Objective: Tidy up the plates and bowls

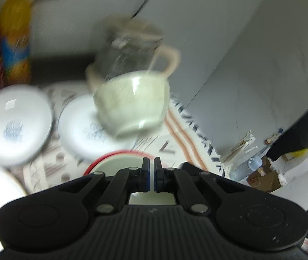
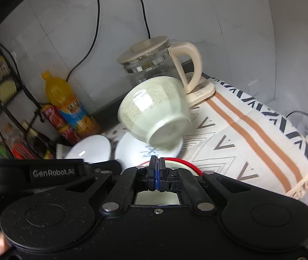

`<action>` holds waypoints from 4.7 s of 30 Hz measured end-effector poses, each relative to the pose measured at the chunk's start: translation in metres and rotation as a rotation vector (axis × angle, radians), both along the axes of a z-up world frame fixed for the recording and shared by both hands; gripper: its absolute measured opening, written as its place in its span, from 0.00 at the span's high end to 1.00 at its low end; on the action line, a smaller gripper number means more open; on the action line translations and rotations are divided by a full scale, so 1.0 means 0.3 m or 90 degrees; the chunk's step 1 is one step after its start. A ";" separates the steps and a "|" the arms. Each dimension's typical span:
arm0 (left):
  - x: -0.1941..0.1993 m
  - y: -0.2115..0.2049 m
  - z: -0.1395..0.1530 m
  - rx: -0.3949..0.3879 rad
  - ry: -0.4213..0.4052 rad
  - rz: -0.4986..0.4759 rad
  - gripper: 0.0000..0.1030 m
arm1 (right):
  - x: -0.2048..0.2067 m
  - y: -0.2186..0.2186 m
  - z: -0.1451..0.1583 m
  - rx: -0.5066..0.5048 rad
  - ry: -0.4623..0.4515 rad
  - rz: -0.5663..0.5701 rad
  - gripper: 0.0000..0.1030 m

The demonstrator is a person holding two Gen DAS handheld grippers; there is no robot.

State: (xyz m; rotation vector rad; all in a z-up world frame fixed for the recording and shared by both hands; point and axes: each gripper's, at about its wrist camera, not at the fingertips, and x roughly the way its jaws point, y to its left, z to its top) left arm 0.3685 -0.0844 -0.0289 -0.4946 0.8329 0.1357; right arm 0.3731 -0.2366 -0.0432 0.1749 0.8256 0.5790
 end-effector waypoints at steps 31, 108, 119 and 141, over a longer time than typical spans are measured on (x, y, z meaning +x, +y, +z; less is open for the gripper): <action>0.144 0.300 -0.140 0.015 0.065 0.217 0.48 | 0.335 0.189 -0.091 -0.025 0.077 0.075 0.57; -0.039 0.133 -0.039 0.022 -0.011 0.076 0.88 | 0.000 0.038 -0.015 -0.024 0.039 -0.024 0.80; -0.113 0.089 -0.099 0.013 0.005 0.040 0.88 | -0.092 0.010 -0.052 -0.044 0.056 -0.053 0.80; -0.157 0.087 -0.153 -0.003 0.054 0.019 0.71 | -0.149 -0.014 -0.064 -0.058 0.068 -0.089 0.68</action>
